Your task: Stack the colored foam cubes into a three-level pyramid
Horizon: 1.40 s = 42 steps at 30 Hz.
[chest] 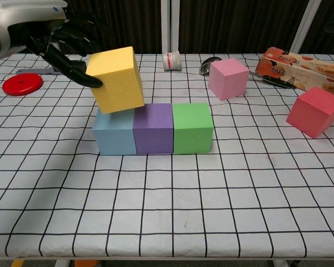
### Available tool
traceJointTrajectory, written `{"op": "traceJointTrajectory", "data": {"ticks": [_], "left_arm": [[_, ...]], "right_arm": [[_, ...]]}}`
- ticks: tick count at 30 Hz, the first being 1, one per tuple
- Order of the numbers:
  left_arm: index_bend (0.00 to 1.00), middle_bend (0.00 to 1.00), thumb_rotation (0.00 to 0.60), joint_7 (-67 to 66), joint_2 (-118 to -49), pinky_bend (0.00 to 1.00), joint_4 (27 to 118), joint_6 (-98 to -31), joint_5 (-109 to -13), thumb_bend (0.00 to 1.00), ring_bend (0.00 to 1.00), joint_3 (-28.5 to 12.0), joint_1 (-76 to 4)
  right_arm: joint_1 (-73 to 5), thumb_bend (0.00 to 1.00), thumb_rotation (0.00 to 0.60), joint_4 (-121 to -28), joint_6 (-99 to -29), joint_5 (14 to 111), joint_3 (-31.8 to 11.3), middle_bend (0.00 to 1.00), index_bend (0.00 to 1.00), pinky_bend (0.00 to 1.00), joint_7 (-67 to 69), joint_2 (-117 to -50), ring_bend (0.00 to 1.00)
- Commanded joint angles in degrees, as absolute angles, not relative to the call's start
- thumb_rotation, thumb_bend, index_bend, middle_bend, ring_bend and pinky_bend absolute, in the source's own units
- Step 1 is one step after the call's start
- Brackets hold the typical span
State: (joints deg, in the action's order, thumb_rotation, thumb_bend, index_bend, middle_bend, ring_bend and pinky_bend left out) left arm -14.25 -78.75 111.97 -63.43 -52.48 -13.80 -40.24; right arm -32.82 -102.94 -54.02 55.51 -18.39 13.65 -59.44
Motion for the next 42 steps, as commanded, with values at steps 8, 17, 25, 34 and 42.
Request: {"op": "traceJointTrajectory", "data": {"ticks": [8,17,25,34,42], "left_arm": [[0.2,0.56,0.6,-18.84,-82.49,0.19,111.67,-65.6,-49.52,0.19,0.21,-14.45,-42.32],[0.2,0.56,0.6,-19.16,-83.98,0.18,109.56,-63.78,-50.01,0.19,0.21,-13.77,-43.6],[0.2,0.56,0.6,-18.1,-82.83,0.16,107.95,-61.45,-54.31,0.19,0.21,-12.27,-43.89],[0.2,0.56,0.6,-17.58,-82.29,0.15,107.71,-60.32,-54.3,0.19,0.21,-12.0,-44.15],[0.2,0.56,0.6,-16.76,-81.64,0.15,107.16,-59.15,-53.13,0.19,0.21,-12.52,-44.66]], "right_arm": [[-32.91,0.07,0.6,-102.15,-53.45,55.03,-18.54,0.05,0.0,0.0,13.81,-59.95,0.0],[-31.86,0.08,0.6,-101.75,-53.46,55.65,-18.52,0.05,0.0,0.0,15.25,-59.44,0.0],[-31.25,0.08,0.6,-101.31,-53.17,56.13,-18.71,0.05,0.0,0.0,16.58,-59.03,0.0],[-31.11,0.08,0.6,-100.91,-52.91,56.3,-18.7,0.05,0.0,0.0,16.82,-59.29,0.0],[-31.33,0.07,0.6,-100.28,-52.37,56.09,-18.7,0.05,0.0,0.0,16.74,-59.72,0.0]]}}
